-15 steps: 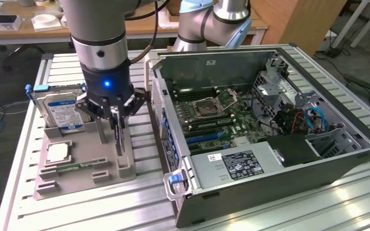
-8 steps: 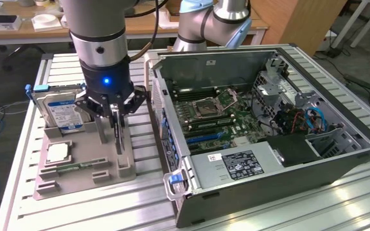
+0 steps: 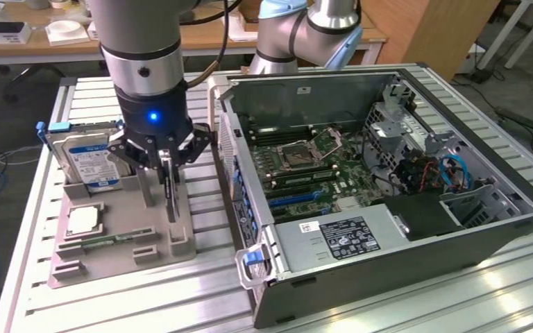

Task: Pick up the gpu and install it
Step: 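Pick up the gpu and move the gpu toward the slot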

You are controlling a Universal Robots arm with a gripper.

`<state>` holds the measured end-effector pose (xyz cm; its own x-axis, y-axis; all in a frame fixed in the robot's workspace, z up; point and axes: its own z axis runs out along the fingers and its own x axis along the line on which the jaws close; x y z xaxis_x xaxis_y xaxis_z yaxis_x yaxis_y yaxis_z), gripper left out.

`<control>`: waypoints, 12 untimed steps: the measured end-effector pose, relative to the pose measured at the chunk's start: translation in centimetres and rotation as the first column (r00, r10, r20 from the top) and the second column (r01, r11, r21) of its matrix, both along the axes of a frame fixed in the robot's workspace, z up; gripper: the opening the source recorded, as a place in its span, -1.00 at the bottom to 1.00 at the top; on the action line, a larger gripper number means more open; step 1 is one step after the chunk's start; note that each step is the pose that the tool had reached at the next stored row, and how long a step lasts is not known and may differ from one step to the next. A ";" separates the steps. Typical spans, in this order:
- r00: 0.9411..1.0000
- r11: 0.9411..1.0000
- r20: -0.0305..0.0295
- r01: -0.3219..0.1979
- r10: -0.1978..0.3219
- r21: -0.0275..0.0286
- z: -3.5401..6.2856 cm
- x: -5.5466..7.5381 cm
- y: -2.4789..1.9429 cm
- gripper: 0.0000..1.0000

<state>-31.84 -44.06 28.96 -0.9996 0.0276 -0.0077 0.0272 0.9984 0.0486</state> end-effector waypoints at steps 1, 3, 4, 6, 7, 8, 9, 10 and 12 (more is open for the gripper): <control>1.000 1.000 0.000 0.000 0.000 0.000 0.05 0.0 0.00 -0.47; 1.000 1.000 0.000 0.000 0.000 0.000 0.14 0.0 0.00 -0.47; 1.000 1.000 0.000 0.000 0.000 0.000 0.18 0.0 0.00 -0.47; 1.000 1.000 0.000 0.000 0.000 0.000 0.22 0.0 0.00 -0.47; 1.000 1.000 0.000 0.000 0.000 0.000 0.23 0.0 0.00 -0.47; 1.000 1.000 0.000 0.000 0.000 0.000 0.27 0.0 0.00 -0.47; 1.000 1.000 0.000 0.000 0.000 0.000 0.30 0.0 0.00 -0.47; 1.000 1.000 0.000 0.000 0.000 0.000 0.35 0.0 0.00 -0.47; 1.000 1.000 0.000 0.000 0.000 0.000 0.43 0.0 0.00 -0.47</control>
<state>-31.84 -44.06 29.39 -0.9996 0.0273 -0.0076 0.0269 0.9984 0.0489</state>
